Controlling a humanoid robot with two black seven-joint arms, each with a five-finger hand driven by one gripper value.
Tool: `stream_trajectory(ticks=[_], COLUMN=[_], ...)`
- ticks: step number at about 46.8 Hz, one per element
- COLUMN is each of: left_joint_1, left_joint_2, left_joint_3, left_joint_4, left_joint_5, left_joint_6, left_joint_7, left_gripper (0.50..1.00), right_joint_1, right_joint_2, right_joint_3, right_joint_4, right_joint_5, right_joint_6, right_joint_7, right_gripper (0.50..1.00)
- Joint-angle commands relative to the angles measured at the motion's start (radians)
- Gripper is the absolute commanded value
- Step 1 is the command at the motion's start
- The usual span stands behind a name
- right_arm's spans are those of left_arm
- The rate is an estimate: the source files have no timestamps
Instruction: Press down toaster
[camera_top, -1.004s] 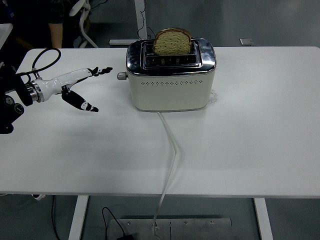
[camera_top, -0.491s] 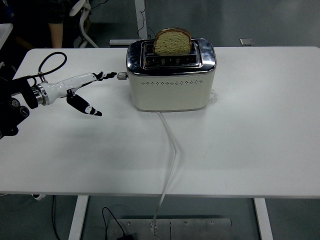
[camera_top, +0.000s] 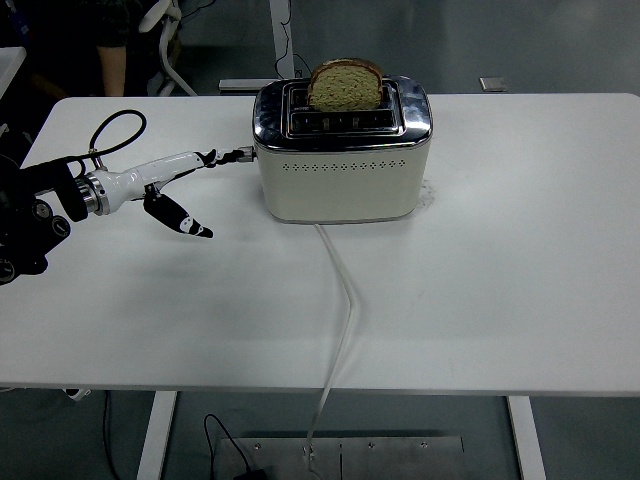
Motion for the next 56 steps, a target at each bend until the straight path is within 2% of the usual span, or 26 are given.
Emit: stream_trajectory(ticks=[1, 11, 56], left_joint_1=[0.0, 0.002, 0.033], left_joint_2=[-0.008, -0.024, -0.074], left_joint_3=[0.001, 0.011, 0.024], left_joint_4=[0.002, 0.018, 0.102], left_joint_5=[0.0, -0.001, -0.003], left_joint_6=[0.0, 0.001, 0.003], left_joint_7=[0.0, 0.016, 0.022], left_gripper=[1.0, 1.0, 1.0], right_joint_1=[0.0, 0.0, 0.0], right_joint_2=[0.0, 0.0, 0.0], right_joint_3=[0.0, 0.0, 0.0], right_joint_4=[0.0, 0.0, 0.0], right_joint_5=[0.0, 0.0, 0.0], right_joint_6=[0.0, 0.0, 0.0], right_joint_7=[0.0, 0.0, 0.0], right_gripper=[0.998, 0.998, 0.998])
